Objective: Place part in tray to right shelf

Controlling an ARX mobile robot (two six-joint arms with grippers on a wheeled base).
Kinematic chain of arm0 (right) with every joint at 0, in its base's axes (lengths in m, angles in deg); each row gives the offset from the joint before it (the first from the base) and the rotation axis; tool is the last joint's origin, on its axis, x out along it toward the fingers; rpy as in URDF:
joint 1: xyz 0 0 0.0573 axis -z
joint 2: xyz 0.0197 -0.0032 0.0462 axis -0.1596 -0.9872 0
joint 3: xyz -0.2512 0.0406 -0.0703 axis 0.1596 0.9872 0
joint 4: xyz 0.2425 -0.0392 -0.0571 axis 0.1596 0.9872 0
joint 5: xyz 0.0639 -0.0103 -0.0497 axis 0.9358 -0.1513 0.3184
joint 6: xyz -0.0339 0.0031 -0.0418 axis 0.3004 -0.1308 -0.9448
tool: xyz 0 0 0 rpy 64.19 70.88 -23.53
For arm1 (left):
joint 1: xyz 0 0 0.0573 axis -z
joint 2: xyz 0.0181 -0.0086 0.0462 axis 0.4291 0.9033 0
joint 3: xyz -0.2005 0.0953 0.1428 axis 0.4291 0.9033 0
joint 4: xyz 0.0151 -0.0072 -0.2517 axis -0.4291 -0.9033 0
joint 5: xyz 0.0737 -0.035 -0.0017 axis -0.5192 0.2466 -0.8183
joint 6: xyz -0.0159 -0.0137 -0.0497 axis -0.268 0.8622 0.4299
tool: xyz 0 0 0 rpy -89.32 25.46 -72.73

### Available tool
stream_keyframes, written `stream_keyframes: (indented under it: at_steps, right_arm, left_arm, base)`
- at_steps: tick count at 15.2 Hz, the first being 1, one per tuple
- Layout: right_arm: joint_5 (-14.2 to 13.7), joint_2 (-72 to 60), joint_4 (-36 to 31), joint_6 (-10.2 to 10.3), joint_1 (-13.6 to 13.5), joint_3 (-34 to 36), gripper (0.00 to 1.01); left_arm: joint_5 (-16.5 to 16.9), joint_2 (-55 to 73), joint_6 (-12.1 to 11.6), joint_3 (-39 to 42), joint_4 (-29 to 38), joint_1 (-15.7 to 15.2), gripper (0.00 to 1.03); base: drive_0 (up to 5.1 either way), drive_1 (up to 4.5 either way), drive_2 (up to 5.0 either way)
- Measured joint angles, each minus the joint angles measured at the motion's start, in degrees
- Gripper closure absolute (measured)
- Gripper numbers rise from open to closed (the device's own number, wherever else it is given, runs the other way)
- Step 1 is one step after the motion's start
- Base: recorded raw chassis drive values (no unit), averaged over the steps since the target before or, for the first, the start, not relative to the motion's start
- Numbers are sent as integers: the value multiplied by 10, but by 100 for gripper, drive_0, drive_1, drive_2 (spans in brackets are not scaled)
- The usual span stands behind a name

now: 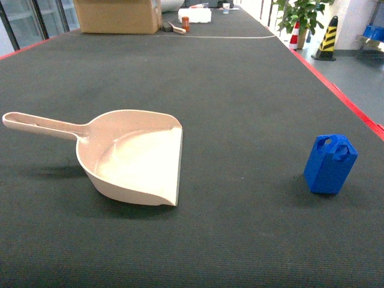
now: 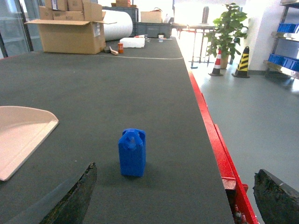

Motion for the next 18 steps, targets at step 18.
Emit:
stream_keyframes:
  at_steps: [18]
  right_arm:
    - [0,0,0,0,0,0,3]
  left_arm:
    - [0,0,0,0,0,0,5]
  base:
    - [0,0,0]
